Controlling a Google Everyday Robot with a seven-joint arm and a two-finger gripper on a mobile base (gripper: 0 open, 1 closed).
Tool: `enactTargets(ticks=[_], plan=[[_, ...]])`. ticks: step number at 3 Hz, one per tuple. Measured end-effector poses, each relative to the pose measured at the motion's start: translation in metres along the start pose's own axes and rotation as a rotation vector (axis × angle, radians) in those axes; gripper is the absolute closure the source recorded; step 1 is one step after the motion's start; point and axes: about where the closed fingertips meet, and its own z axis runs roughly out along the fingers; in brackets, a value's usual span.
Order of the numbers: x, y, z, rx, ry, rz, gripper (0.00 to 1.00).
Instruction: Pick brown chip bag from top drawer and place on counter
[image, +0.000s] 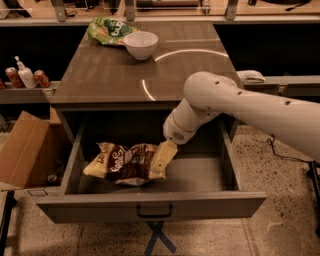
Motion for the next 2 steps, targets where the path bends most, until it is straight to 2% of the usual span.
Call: enactTargets(ticks=[2], plan=[[-0.016, -0.001, 0.041, -0.065, -0.023, 0.055, 0.0]])
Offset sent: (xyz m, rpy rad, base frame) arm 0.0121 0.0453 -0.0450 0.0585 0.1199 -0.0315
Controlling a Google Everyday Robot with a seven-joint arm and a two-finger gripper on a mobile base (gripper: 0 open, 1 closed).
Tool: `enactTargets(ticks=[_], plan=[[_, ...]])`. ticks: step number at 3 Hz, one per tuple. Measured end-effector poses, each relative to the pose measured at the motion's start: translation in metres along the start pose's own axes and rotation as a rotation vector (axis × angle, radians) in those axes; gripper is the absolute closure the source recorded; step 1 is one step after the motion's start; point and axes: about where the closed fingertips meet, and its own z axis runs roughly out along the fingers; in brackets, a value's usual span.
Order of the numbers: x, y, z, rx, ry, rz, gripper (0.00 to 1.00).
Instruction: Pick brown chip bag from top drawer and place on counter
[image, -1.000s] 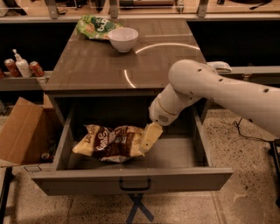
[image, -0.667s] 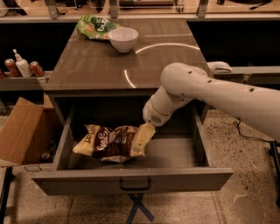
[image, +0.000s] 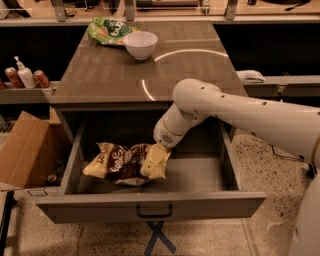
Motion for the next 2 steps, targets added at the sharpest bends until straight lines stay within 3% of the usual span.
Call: enactTargets(ticks=[1, 2], plan=[[-0.0033, 0.0045, 0.0224, -0.054, 0.004, 0.024, 0.26], [-0.0053, 0.0079, 0.0286, -0.074, 0.005, 0.033, 0.5]])
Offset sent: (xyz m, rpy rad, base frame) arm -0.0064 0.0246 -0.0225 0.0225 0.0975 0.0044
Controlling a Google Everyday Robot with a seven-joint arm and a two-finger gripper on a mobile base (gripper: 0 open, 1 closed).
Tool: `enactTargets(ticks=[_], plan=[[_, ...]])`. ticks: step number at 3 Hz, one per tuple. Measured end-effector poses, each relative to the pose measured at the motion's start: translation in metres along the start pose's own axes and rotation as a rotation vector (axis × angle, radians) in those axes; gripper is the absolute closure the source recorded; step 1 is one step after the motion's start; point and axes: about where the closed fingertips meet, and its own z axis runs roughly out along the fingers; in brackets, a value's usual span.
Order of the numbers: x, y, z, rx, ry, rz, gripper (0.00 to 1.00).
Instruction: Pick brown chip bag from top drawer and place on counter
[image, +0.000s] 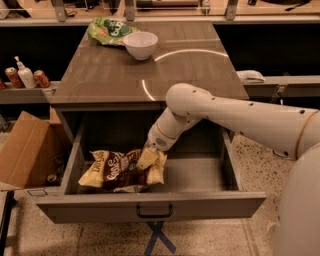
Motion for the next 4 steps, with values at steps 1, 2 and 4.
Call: enactTargets(ticks=[1, 2, 4], plan=[[-0.006, 0.01, -0.019, 0.035, -0.017, -0.026, 0.73], [-0.014, 0.033, -0.064, 0.127, -0.054, -0.089, 0.97], [0.0, 0.066, -0.154, 0.305, -0.118, -0.124, 1.0]])
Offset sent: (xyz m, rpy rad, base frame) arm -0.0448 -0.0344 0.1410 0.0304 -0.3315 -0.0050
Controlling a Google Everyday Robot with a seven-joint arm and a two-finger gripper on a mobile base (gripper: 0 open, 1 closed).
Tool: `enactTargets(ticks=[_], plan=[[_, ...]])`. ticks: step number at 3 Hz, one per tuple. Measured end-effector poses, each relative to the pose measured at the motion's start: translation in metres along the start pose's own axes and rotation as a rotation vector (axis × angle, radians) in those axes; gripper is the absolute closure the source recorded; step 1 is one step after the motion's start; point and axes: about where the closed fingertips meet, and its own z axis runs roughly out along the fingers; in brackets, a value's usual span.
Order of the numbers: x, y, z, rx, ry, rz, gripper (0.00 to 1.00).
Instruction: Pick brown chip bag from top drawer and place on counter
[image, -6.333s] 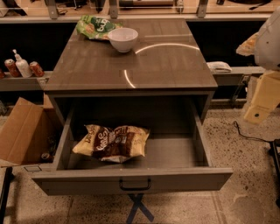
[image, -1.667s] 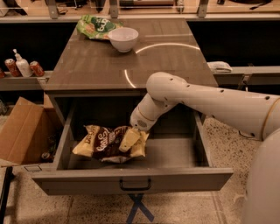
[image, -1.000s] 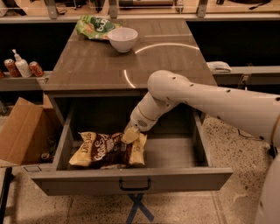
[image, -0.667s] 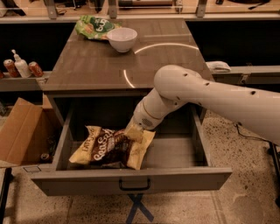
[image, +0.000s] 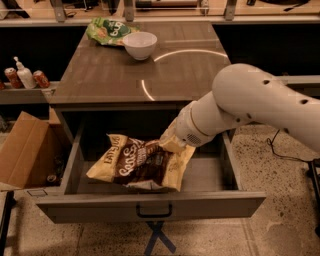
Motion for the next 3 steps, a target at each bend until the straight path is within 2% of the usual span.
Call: enactTargets(ticks=[1, 3], plan=[[0.0095, -0.0086, -0.0277, 0.037, -0.037, -0.005, 1.0], [0.0062, -0.0112, -0.0348, 0.052, -0.063, -0.007, 1.0]])
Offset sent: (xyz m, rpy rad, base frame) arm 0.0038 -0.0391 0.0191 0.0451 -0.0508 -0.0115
